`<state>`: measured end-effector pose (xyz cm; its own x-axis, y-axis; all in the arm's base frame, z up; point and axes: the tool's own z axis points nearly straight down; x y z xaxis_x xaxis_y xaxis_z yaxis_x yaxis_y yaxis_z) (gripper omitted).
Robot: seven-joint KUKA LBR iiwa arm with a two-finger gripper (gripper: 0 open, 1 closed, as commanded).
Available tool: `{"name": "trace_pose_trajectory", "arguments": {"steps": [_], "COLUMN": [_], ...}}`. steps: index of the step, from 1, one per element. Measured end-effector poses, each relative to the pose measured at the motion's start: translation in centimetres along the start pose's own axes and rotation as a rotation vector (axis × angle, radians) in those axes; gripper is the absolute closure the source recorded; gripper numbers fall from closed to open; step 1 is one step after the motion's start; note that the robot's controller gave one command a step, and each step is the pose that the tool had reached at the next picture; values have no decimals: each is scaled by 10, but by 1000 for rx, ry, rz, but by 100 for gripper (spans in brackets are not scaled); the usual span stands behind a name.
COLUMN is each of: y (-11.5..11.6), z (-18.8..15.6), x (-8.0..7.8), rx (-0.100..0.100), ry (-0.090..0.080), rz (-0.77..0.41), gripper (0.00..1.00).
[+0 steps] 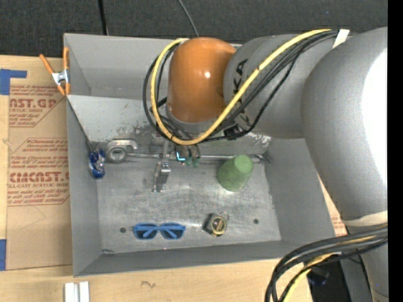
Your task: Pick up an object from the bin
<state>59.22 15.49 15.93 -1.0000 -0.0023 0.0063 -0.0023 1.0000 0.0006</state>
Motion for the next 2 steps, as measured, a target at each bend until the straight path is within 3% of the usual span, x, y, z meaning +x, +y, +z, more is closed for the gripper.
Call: {"name": "trace_pose_trajectory", "arguments": {"steps": [1,2], "y": [-2,-10], "z": [85,85], "x": [67,106], "rx": [0,1], "ry": [-19,-29], "rz": [-526,-804], "gripper": [0,0]}}
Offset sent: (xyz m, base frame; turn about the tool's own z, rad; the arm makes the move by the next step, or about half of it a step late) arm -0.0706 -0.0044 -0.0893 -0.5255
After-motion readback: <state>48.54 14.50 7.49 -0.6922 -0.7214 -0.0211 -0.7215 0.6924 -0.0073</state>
